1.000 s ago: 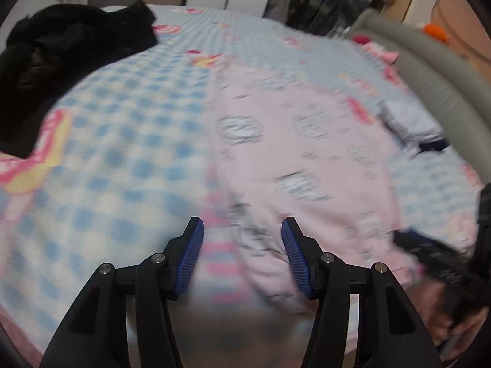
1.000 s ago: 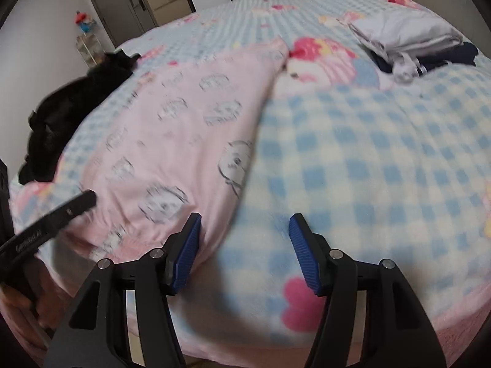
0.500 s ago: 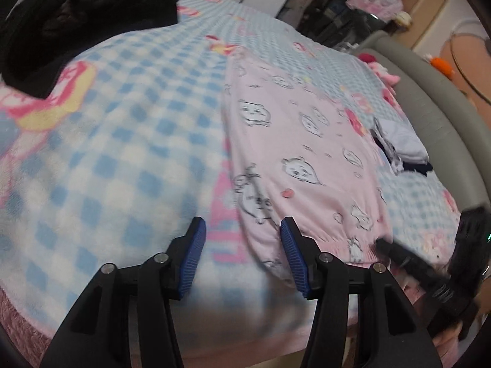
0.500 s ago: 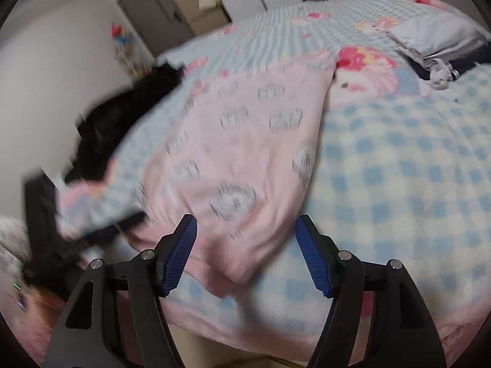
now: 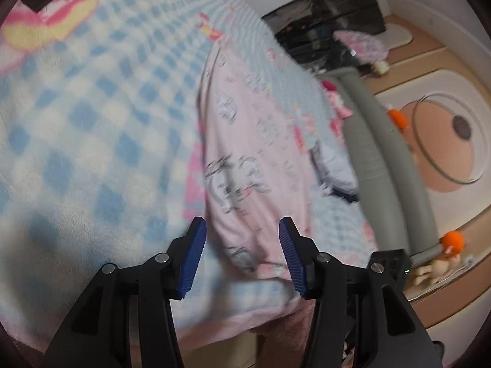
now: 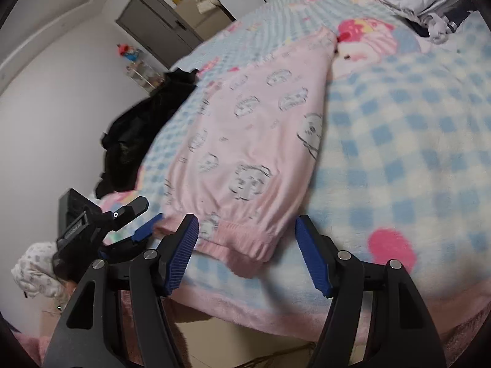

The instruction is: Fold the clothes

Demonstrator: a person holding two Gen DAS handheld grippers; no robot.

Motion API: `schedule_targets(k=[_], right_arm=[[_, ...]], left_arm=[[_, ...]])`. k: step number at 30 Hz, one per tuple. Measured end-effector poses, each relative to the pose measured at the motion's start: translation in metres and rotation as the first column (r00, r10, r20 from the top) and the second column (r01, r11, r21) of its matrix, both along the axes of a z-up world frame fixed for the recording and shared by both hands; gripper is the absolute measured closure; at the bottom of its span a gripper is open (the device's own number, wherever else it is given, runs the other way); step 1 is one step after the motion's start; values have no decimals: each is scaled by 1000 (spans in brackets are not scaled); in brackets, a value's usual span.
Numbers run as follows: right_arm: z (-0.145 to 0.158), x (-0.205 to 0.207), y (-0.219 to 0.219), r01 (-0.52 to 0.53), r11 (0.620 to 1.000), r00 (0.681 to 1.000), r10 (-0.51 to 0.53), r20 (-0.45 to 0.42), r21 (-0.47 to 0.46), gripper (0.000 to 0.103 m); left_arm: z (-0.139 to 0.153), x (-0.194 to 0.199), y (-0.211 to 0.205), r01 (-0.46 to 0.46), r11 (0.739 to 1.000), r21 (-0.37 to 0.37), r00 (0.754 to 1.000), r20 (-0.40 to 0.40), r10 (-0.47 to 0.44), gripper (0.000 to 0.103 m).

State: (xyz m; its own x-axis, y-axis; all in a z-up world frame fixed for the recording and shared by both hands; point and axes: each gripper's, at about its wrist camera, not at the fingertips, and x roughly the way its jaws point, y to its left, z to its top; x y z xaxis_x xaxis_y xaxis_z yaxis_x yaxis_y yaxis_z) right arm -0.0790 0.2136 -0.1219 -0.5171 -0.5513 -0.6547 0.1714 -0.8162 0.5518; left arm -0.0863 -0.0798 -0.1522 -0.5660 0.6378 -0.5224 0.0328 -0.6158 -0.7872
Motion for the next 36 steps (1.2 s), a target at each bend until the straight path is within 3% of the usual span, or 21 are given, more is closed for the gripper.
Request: schedule_targets(k=[3, 6, 8, 11, 14, 17, 23, 26, 28, 30, 31, 34, 35, 36], right_arm=[[-10, -1, -5, 1, 998, 1000, -2, 13, 61, 44], [-11, -2, -3, 21, 995, 999, -24, 30, 99, 50], [-10, -1, 2, 41, 996, 998, -45, 43, 85, 50], [-10, -1, 7, 52, 998, 998, -54, 45, 44, 53], [-8, -2, 9, 48, 999, 998, -47, 37, -22, 66], [-8, -4, 14, 56, 996, 998, -54, 34, -75, 76], [-20, -16, 9, 65, 997, 995, -61, 84, -50, 75], [-27, -19, 6, 68, 997, 994, -63, 91, -49, 73], [-27, -18, 6, 67, 997, 995, -62, 83, -49, 73], [-28, -17, 5, 64, 997, 995, -60, 74, -43, 75], [-28, -16, 4, 62, 997, 996, -59, 71, -39, 75], [-26, -16, 1, 60, 998, 996, -59, 70, -23, 75], [-26, -16, 0, 60, 998, 996, -59, 72, -15, 74], [-26, -17, -2, 60, 998, 995, -59, 76, -6, 73]], left_arm=[[1, -2, 11, 2, 994, -107, 1000, 13, -1, 54], [4, -2, 15, -19, 963, -269, 999, 34, 29, 75], [4, 1, 13, -21, 958, -286, 999, 37, 33, 78], [4, 0, 13, -1, 970, -245, 1000, 21, 6, 77], [2, 0, 3, 5, 995, -104, 1000, 2, -5, 77], [-2, -3, -2, 12, 1000, -1, 1000, -6, -12, 74], [-4, -7, 5, 37, 999, -15, 999, 12, -37, 49], [0, -7, 4, 44, 997, 60, 999, -29, -43, 32], [2, -7, 5, 49, 996, 73, 998, -49, -45, 30], [1, -10, 14, 56, 998, -6, 998, -35, -56, 30], [0, -11, 20, 57, 996, -62, 998, -29, -59, 36], [-1, -13, 36, 62, 971, -229, 998, -11, -66, 70], [-1, -14, 41, 64, 957, -283, 998, -5, -68, 70], [-1, -14, 41, 61, 956, -288, 998, -4, -65, 70]])
